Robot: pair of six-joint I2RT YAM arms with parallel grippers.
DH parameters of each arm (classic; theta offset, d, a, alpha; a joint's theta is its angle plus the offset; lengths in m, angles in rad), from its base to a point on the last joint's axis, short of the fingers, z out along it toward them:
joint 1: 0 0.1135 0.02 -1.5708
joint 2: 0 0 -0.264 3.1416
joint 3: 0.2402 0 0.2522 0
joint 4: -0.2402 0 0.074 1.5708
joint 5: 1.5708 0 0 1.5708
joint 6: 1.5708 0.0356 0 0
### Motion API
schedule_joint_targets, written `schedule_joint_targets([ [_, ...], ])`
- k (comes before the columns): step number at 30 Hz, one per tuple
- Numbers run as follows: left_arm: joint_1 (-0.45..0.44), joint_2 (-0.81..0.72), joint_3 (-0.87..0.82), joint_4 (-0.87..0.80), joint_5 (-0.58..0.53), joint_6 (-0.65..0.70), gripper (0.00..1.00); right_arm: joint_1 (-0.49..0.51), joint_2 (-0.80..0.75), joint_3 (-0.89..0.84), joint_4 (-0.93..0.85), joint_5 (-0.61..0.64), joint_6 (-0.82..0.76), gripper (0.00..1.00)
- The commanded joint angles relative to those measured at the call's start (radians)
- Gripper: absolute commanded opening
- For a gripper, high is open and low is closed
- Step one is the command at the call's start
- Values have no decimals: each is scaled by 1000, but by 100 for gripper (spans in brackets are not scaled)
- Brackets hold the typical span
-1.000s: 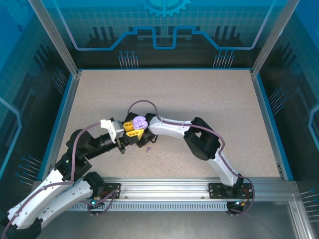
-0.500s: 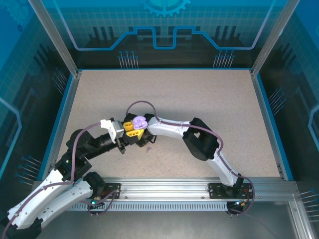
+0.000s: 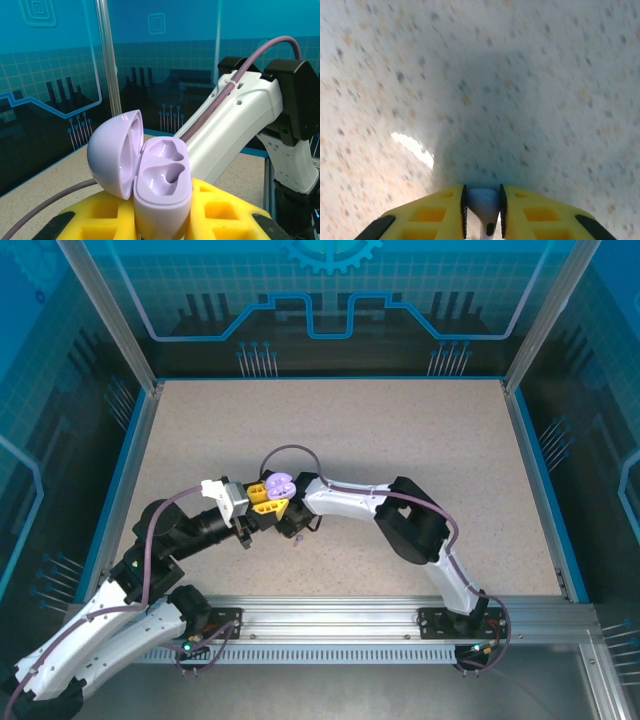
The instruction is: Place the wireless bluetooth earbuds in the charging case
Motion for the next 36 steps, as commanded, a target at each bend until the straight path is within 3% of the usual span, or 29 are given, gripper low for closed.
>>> schedule_joint_targets([
  [1,-4,-5,2,30,-12,-4,8,-43,-115,-79,56,-35,21,24],
  [7,-4,33,-23,83,-6,-21,7,-129,-358,-261,172,-34,24,23],
  [14,-4,139,-34,179,25,-40,7,-244,-762,-479,305,-74,9,23],
  [22,-5,265,-42,311,68,-74,6,-283,-1109,-514,344,-141,-66,23],
  [28,-6,352,-37,390,96,-81,5,-231,-1205,-496,404,-214,-83,23],
  [36,-8,412,-25,426,117,-74,5,-97,-1152,-418,414,-150,-158,22],
])
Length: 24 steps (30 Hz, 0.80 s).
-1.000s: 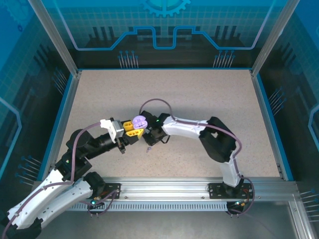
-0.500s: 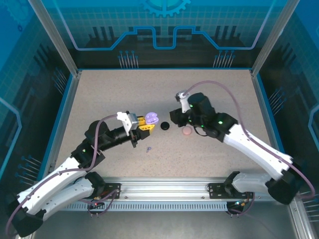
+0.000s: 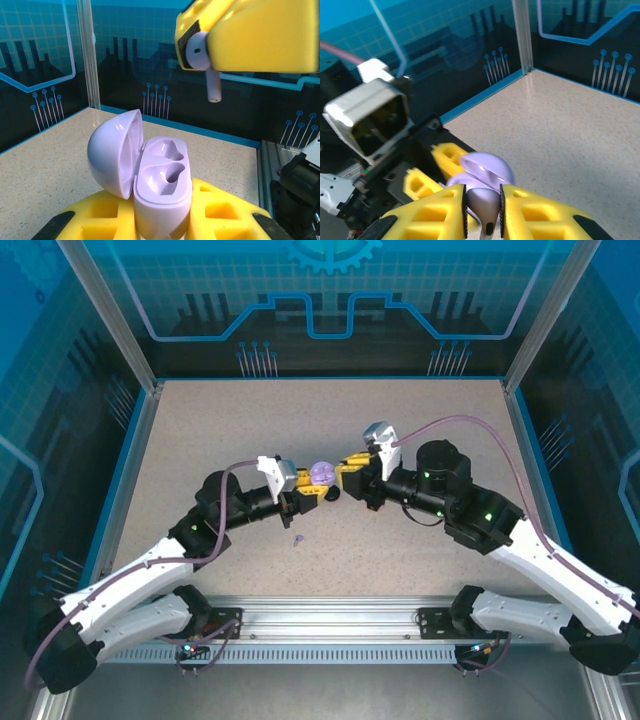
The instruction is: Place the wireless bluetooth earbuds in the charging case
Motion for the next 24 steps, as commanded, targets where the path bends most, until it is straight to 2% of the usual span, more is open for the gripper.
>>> schedule_joint_targets([
  [1,-7,5,10,66,33,-6,5,37,33,58,37,31,-55,22],
  [10,-7,1,4,70,36,-10,5,72,129,129,-3,73,-100,22],
  [24,-7,-14,2,62,30,-17,5,76,138,111,-33,70,-93,22],
])
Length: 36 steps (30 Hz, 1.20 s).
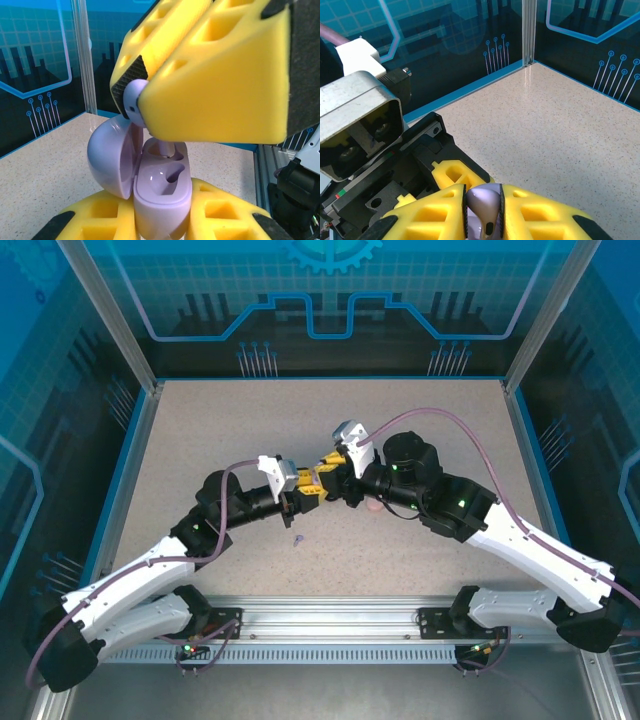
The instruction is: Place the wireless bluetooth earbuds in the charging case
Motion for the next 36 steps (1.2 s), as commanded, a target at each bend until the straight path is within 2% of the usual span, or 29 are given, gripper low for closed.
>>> schedule_joint_targets([
  [1,-6,-23,3,33,13,-12,5,13,0,13,-3,0,-5,22],
  [21,-7,-17,8,20,-2,-19,5,22,-11,-34,3,-14,1,22],
  [36,-7,-4,2,28,-6,-27,5,24,-18,11,28,3,-27,23],
])
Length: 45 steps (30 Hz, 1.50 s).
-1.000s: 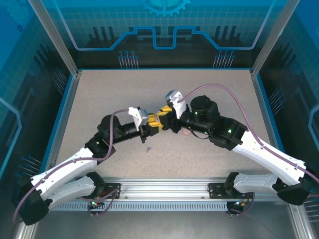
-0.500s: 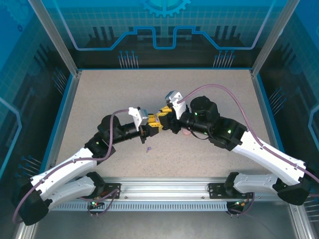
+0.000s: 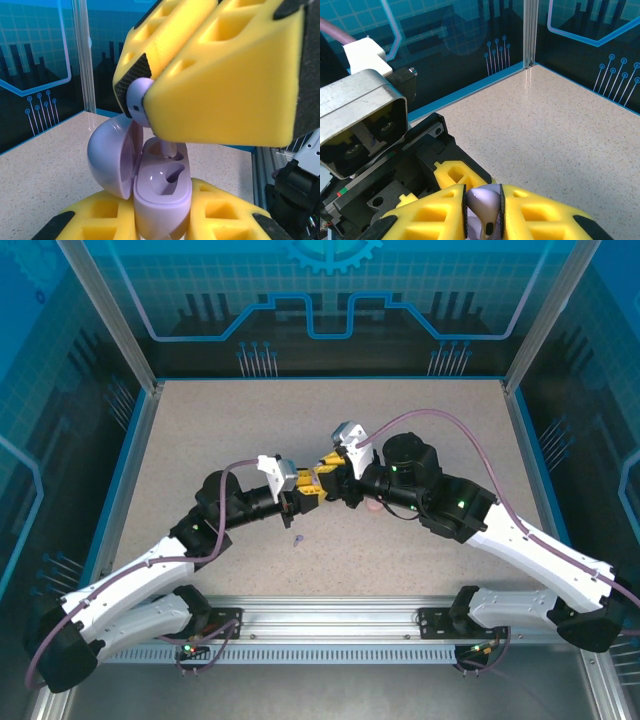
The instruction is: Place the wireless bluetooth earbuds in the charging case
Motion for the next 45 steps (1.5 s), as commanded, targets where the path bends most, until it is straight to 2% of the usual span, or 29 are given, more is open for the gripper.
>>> schedule_joint_targets([
  [1,-7,0,2,33,-7,-14,5,18,-23,6,29,1,-13,23],
  [21,-7,3,16,18,-19,-46,5,30,-7,-35,58,57,-27,23],
  [40,-6,0,13,19,-23,-43,5,29,7,-40,2,41,-13,23],
  [45,-7,4,12,20,-24,-43,5,29,13,-28,1,36,-12,28],
])
